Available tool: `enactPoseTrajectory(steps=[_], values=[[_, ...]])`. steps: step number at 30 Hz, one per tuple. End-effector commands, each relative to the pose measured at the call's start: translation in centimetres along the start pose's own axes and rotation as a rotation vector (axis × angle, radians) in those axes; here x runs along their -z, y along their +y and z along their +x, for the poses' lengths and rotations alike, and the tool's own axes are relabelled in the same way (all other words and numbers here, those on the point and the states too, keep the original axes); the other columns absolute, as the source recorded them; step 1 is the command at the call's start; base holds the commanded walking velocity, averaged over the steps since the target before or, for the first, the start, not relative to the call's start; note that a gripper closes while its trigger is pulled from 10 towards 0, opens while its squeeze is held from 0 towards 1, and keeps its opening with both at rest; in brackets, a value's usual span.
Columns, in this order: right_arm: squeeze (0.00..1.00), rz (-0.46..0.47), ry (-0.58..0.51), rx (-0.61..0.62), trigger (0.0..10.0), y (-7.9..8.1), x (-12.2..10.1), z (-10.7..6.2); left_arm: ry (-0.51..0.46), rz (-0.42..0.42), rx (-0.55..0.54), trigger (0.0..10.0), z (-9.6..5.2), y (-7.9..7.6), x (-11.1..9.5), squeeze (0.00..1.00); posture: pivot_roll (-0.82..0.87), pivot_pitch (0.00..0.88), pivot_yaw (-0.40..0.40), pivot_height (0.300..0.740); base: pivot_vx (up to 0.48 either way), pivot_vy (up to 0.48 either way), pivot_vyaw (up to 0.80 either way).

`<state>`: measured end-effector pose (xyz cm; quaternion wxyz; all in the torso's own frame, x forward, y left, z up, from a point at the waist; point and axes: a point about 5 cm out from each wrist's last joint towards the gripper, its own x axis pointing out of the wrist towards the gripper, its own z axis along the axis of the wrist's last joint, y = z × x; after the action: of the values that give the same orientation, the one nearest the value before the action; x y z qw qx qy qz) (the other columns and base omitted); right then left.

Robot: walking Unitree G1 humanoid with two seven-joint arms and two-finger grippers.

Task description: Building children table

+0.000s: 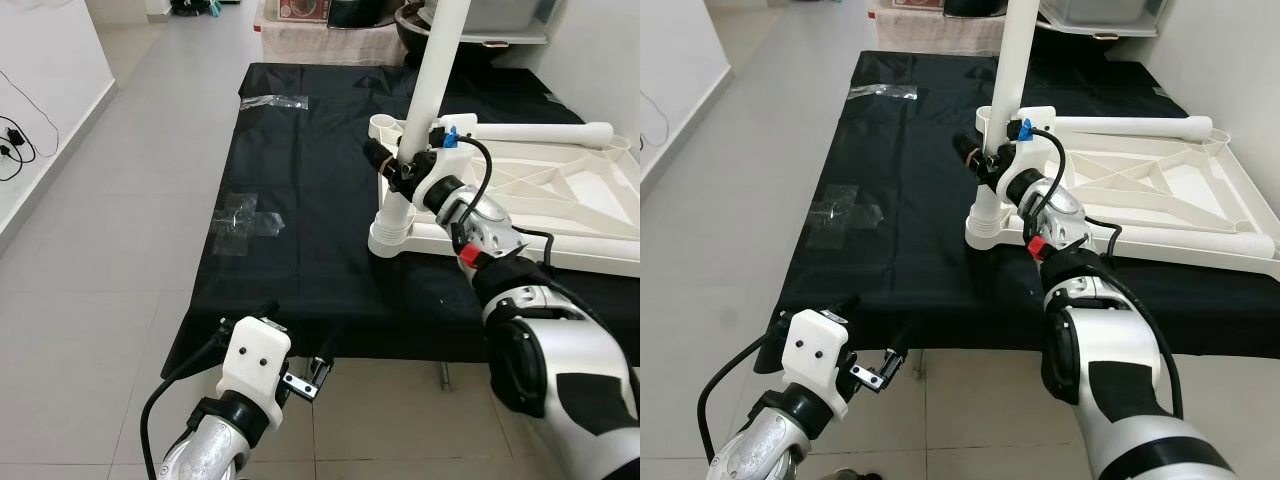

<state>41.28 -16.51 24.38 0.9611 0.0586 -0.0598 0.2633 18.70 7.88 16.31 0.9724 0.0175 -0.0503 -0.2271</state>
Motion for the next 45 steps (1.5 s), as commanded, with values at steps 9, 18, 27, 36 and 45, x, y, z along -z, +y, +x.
enactPoseTrajectory(steps=[9, 18, 27, 36, 45], values=[[0.0, -0.069, 0.058, -0.038, 0.0, 0.8, -0.1, 0.8, 0.017, -0.005, 0.003, 10.0, 0.0, -0.3, 0.4, 0.0, 0.11, 0.138, -0.075, 0.74, 0.0, 0.0, 0.0], [0.0, -0.128, 0.084, 0.205, 0.0, -0.2, 1.8, 0.2, 0.015, -0.007, 0.005, 10.0, 0.1, -0.3, 0.4, 0.0, 0.1, 0.137, -0.075, 0.74, 0.0, 0.0, 0.0], [0.0, -0.099, 0.069, 0.849, 0.0, -1.4, 4.1, -1.6, 0.014, -0.004, 0.016, 10.0, 0.1, -0.4, 0.4, 0.0, 0.1, 0.13, -0.071, 0.74, 0.0, 0.0, 0.0], [0.0, -0.03, -0.018, 1.077, 0.0, 2.1, 4.0, -0.8, 0.015, 0.002, 0.019, 10.0, 0.0, -0.4, 0.4, 0.0, 0.11, 0.117, -0.071, 0.74, 0.0, 0.0, 0.0], [1.0, -0.028, -0.073, 0.892, 10.0, 4.4, 3.4, 0.6, 0.015, 0.002, 0.026, 10.0, -0.1, -0.4, 0.5, 0.0, 0.11, 0.108, -0.064, 0.74, 0.0, 0.0, 0.0]])
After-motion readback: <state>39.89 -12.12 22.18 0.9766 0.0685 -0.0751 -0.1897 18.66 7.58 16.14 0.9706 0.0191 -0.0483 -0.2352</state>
